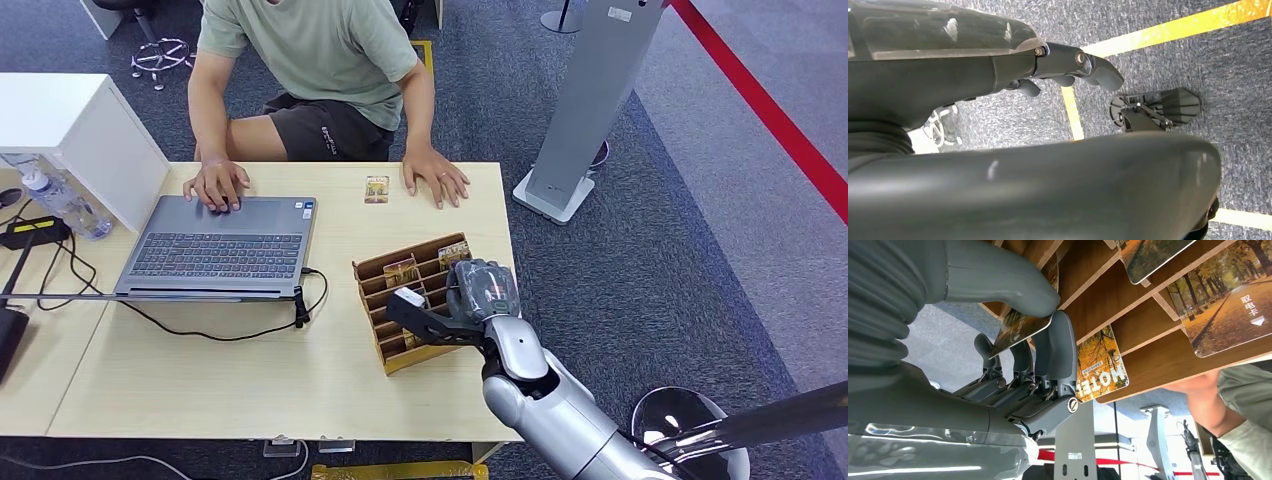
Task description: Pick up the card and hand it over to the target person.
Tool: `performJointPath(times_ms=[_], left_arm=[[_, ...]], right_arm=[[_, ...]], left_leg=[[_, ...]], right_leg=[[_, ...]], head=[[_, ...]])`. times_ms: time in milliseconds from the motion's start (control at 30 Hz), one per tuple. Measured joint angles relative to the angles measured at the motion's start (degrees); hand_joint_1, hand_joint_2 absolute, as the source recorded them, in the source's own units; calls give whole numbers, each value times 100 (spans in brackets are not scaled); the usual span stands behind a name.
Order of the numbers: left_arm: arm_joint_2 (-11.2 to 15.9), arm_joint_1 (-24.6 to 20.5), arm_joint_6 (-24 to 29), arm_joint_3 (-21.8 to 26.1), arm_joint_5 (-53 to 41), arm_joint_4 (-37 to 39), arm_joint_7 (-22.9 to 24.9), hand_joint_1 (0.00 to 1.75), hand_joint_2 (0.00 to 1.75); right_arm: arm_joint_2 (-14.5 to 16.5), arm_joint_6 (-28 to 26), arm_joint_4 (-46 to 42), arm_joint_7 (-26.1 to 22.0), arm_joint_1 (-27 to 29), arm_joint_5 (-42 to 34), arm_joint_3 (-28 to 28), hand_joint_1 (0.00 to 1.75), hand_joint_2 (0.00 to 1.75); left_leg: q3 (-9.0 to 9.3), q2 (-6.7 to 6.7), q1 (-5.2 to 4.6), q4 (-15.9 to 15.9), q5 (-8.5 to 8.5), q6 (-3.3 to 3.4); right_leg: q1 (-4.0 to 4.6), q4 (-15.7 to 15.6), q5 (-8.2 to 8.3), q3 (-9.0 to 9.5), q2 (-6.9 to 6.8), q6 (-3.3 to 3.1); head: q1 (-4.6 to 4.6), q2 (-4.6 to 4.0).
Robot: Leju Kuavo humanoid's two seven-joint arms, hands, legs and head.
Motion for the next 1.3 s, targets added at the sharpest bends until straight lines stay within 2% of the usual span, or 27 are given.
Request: performJointPath(times_ms=[133,267,400,533,700,800,900,1133,1300], left_arm=[[4,0,-5,5,2,-4,2,0,0],[-12,6,5,42,11,12,-50,0,0],[-15,3,3,23,-28,15,-89,0,0],[-21,1,4,-10,-72,12,-115,0,0],[-34,-2,0,-37,-109,21,-129,0,0],[-32,-4,-11,-78,-160,27,-132,0,0],[-24,-7,-31,-137,-234,38,-131,0,0],[0,-21,-73,-248,-381,55,-168,0,0],[9,-57,-84,-289,-436,53,-210,0,0]], right_arm=[[-12,13,-123,-2,-6,8,6,133,175],[-252,88,-1775,-91,-17,312,60,133,175],[-378,171,-2617,-86,-77,491,32,133,175],[-442,202,-3006,-81,-154,584,-32,133,175],[-423,183,-3056,-141,-235,575,-24,133,175],[-317,158,-2733,-255,-382,510,46,133,175],[-110,146,-1994,-478,-707,382,195,133,175],[843,-375,873,-1357,-1778,-189,455,133,175],[1355,-877,2402,-1679,-2377,-286,586,133,175]], left_leg=[[-3,1,0,2,-1,0],[-11,3,-2,9,-5,0],[-21,2,-3,17,-6,1],[-20,-4,-3,16,-4,1],[-16,-4,-3,12,-3,2],[-10,0,-2,9,-2,1],[-6,8,-2,5,-1,0],[4,40,-2,-4,0,-3],[8,44,-3,-8,0,-4]], right_leg=[[0,2,0,-3,1,0],[-2,11,-5,-13,3,1],[-3,19,-7,-23,2,1],[-3,17,-6,-20,-3,2],[-3,12,-4,-15,-4,3],[-2,9,-3,-11,0,2],[-2,7,0,-9,9,0],[-3,6,9,-7,41,-2],[-4,9,10,-4,45,-2]], head=[[0,0],[0,0],[0,0],[0,0],[0,0],[0,0],[0,0],[0,0],[0,0]])
